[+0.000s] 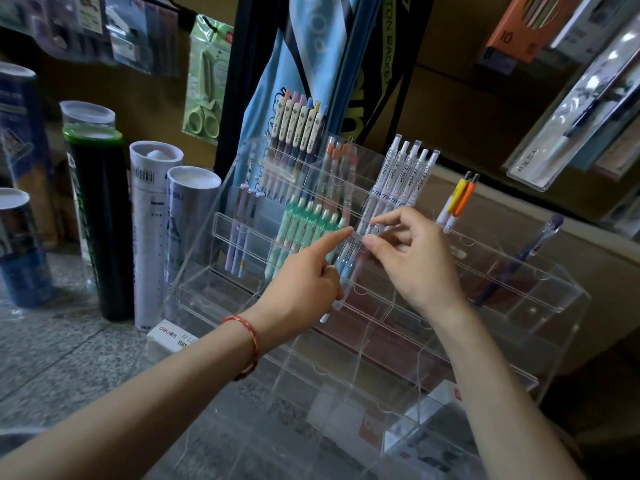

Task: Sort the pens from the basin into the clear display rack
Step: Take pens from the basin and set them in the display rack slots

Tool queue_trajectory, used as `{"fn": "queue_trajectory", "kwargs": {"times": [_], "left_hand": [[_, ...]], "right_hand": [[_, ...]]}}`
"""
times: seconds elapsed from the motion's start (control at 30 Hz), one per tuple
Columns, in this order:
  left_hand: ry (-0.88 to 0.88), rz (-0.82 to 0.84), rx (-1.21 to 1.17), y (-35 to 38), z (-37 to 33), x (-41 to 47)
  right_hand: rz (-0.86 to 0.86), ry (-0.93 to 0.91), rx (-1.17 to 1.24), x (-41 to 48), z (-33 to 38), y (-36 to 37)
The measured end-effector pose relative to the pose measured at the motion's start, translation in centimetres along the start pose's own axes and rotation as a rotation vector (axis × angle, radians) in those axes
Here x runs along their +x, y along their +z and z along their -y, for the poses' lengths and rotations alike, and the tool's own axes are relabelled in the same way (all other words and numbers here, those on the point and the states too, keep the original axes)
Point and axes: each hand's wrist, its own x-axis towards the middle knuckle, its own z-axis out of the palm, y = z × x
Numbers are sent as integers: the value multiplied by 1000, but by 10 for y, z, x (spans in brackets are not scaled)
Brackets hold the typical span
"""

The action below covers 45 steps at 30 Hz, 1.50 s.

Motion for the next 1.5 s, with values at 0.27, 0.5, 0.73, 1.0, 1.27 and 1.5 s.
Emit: {"fn": "queue_trajectory", "kwargs": {"times": [0.27, 0.5, 0.73, 1.0, 1.27, 1.5], "left_hand": [[-12, 15, 32, -3, -4, 0], [13, 8, 30, -3, -2, 1], [58, -49, 12, -21, 14, -22], [-600, -124, 85, -107, 109, -125], [-1364, -565, -79, -183, 196, -303], [-1633, -520, -131, -174, 217, -366]], "right_hand": [[160, 78, -187, 3, -3, 1], [163, 62, -261, -1, -3, 5], [-284, -196, -15, -7, 25, 6], [600, -25, 516, -96, 65, 148], [1185, 396, 253, -207, 27, 301], [1242, 259, 8, -257, 14, 327]]}}
